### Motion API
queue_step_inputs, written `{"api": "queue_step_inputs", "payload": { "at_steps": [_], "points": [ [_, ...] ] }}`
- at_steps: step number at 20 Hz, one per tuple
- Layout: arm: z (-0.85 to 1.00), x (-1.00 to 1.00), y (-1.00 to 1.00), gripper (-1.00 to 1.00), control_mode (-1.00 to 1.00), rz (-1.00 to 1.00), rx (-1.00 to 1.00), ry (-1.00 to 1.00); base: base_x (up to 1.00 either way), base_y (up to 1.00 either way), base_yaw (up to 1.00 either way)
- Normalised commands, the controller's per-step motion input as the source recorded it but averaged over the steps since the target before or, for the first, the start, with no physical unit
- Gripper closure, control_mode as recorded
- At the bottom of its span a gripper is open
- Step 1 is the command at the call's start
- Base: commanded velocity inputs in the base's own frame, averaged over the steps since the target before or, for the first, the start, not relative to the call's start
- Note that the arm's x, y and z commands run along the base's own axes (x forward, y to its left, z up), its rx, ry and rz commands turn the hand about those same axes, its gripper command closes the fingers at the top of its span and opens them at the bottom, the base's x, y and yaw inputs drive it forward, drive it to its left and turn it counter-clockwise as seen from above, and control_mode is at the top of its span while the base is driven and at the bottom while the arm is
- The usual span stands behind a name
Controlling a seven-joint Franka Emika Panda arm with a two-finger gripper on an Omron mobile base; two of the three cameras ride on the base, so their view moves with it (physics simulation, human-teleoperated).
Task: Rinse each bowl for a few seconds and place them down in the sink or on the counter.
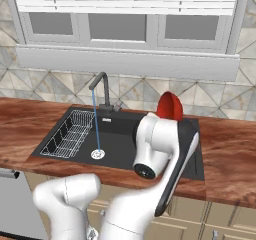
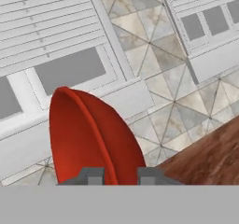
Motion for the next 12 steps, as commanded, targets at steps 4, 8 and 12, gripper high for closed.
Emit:
{"api": "queue_step_inputs", "payload": {
  "at_steps": [4, 8, 12],
  "points": [
    [0.23, -0.18, 0.11, 1.00, -1.00, 0.19, 0.00, 0.41, 0.00, 0.00, 0.00],
    [0.18, -0.11, 0.00, 1.00, -1.00, 0.13, 0.11, 0.40, 0.00, 0.00, 0.00],
    [0.11, -0.13, -0.01, 1.00, -1.00, 0.02, 0.28, 0.36, 0.00, 0.00, 0.00]
  ]
}}
